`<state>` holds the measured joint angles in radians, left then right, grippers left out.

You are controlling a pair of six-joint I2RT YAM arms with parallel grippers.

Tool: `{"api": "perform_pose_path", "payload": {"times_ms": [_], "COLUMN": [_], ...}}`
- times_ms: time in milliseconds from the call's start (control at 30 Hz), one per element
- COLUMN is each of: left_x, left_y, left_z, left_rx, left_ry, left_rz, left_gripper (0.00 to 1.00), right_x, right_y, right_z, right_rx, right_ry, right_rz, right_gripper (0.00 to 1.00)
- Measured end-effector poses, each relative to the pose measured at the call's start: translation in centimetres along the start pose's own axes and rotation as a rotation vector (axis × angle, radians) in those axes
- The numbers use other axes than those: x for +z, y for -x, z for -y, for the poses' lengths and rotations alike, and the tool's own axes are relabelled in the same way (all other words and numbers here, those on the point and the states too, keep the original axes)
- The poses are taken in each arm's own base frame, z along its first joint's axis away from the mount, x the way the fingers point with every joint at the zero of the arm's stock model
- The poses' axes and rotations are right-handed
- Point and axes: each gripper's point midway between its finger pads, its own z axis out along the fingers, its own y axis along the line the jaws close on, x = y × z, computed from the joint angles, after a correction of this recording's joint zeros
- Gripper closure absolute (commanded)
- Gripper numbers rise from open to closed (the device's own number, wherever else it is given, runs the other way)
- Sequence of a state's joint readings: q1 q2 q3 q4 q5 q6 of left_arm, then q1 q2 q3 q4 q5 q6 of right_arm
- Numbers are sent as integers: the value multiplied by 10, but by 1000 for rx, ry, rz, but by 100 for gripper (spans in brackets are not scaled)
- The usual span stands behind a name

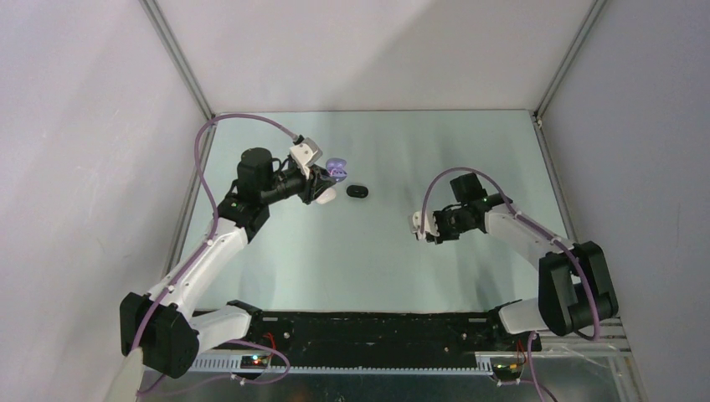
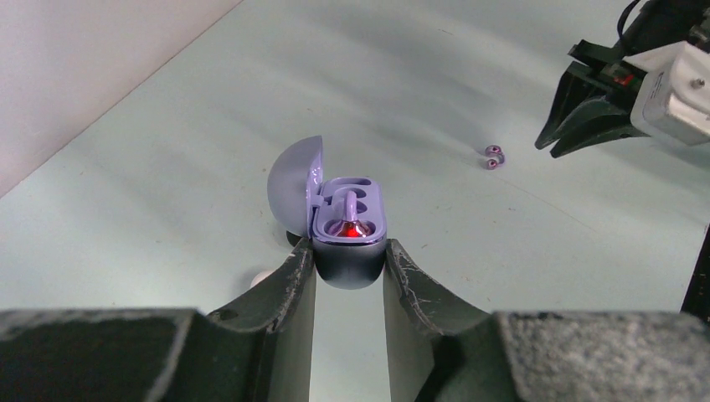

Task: Insert the wireless bluetooth earbuds into the charging case
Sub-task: Pick up the earbud from the center of the board.

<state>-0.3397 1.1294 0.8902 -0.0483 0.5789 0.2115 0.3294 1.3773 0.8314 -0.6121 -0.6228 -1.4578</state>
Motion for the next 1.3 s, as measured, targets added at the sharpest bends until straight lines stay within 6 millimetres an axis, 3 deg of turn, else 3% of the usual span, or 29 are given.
{"api": "perform_pose_path", "payload": {"times_ms": [367, 567, 1300], "left_x": [0, 0, 0], "left_y": [0, -1, -1], "left_z": [0, 0, -2], "left_rx": [0, -1, -2], "left_ry": [1, 3, 11], "left_rz": [-1, -3, -5], "left_gripper": [100, 100, 100], "right_x": [25, 29, 42], "right_y": [-12, -20, -44], "right_z": [17, 17, 16], "right_rx": [-178, -207, -218], "right_ry": [0, 13, 48], "right_rz": [-49, -79, -165], "right_gripper": [78, 81, 75]}}
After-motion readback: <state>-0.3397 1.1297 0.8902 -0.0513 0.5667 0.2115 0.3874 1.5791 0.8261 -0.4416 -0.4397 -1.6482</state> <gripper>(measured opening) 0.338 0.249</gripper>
